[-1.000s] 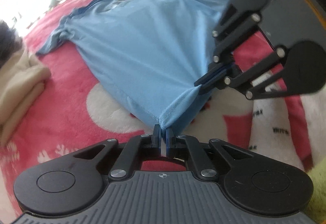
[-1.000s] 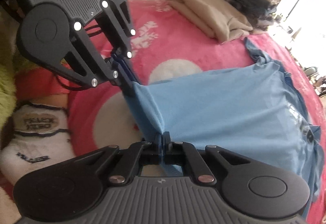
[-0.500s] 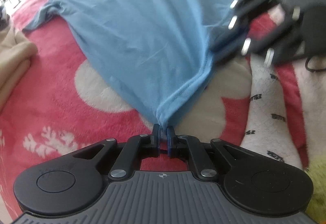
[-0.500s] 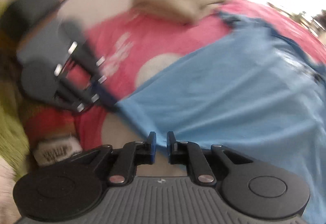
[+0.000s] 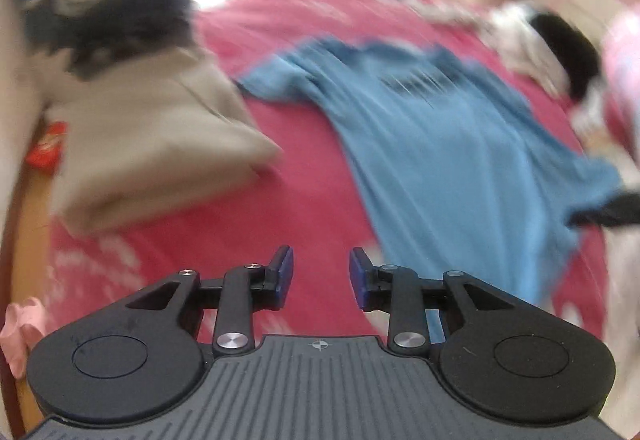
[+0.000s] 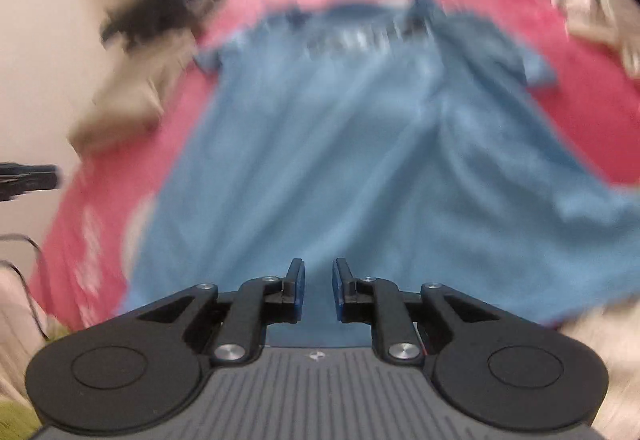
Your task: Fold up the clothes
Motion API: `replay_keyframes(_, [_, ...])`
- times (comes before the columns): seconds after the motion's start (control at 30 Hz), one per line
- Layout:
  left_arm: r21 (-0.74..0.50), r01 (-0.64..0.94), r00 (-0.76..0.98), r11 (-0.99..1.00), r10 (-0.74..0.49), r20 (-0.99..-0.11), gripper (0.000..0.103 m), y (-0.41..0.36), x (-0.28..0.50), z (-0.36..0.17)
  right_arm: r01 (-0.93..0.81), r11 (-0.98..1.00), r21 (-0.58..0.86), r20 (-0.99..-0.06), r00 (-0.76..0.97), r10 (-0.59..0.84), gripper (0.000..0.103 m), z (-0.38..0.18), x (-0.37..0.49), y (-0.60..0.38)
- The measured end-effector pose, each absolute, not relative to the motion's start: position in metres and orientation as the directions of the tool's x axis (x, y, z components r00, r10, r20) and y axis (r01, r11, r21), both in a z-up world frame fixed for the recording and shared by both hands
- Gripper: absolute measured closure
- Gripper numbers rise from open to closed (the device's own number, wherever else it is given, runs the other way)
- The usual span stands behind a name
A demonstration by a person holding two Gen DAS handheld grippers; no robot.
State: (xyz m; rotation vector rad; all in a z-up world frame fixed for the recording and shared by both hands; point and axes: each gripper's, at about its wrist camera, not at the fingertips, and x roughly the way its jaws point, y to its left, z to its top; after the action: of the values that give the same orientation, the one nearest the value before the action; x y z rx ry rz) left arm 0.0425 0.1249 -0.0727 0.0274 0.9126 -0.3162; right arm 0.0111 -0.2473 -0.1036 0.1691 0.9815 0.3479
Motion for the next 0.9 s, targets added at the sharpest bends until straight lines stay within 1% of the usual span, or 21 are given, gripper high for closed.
replay_keyframes(0.07, [-0.178, 0.255, 0.584, 0.950, -0.298, -0.755, 0.072, 0.121, 0.069, -0.081, -0.274, 0.919, 0.284, -0.736, 0.552, 0.392, 0.085, -0.085, 0.026, -0.231])
replay_keyframes(0.2, [-0.277, 0.272, 0.526, 0.922, -0.383, -0.759, 0.072, 0.096, 0.108, -0.125, -0.437, 0.887, 0.152, -0.654, 0.628, 0.422, 0.085, -0.061, 0.065, -0.174])
replay_keyframes(0.33, [-0.350, 0.294, 0.457, 0.890, -0.452, -0.766, 0.072, 0.078, 0.126, -0.168, -0.568, 0.823, 0.030, -0.617, 0.637, 0.462, 0.084, -0.067, 0.121, -0.099])
replay_keyframes(0.37, [-0.361, 0.311, 0.445, 0.879, -0.470, -0.762, 0.072, 0.078, 0.124, -0.174, -0.599, 0.801, 0.000, -0.616, 0.631, 0.472, 0.084, -0.072, 0.135, -0.081])
replay_keyframes(0.43, [-0.384, 0.336, 0.440, 0.860, -0.503, -0.743, 0.072, 0.081, 0.120, -0.183, -0.659, 0.748, -0.078, -0.625, 0.617, 0.478, 0.078, -0.085, 0.159, -0.042])
replay_keyframes(0.47, [-0.395, 0.348, 0.438, 0.850, -0.520, -0.733, 0.072, 0.083, 0.118, -0.188, -0.682, 0.721, -0.121, -0.634, 0.612, 0.473, 0.077, -0.095, 0.171, -0.024])
replay_keyframes(0.6, [-0.430, 0.412, 0.434, 0.803, -0.588, -0.683, 0.072, 0.087, 0.118, -0.194, -0.748, 0.622, -0.232, -0.686, 0.580, 0.440, 0.077, -0.138, 0.221, 0.035])
replay_keyframes(0.7, [-0.457, 0.455, 0.423, 0.765, -0.637, -0.644, 0.073, 0.089, 0.122, -0.199, -0.748, 0.602, -0.279, -0.732, 0.571, 0.370, 0.077, -0.172, 0.255, 0.058])
replay_keyframes(0.77, [-0.462, 0.481, 0.423, 0.745, -0.659, -0.622, 0.073, 0.090, 0.124, -0.202, -0.740, 0.615, -0.272, -0.757, 0.559, 0.339, 0.079, -0.188, 0.274, 0.061])
replay_keyframes(0.83, [-0.470, 0.494, 0.420, 0.732, -0.674, -0.608, 0.073, 0.090, 0.125, -0.203, -0.730, 0.655, -0.196, -0.758, 0.537, 0.371, 0.102, -0.188, 0.286, 0.052])
replay_keyframes(0.9, [-0.471, 0.500, 0.420, 0.726, -0.680, -0.602, 0.073, 0.090, 0.124, -0.203, -0.692, 0.719, -0.063, -0.720, 0.530, 0.447, 0.102, -0.170, 0.294, 0.031])
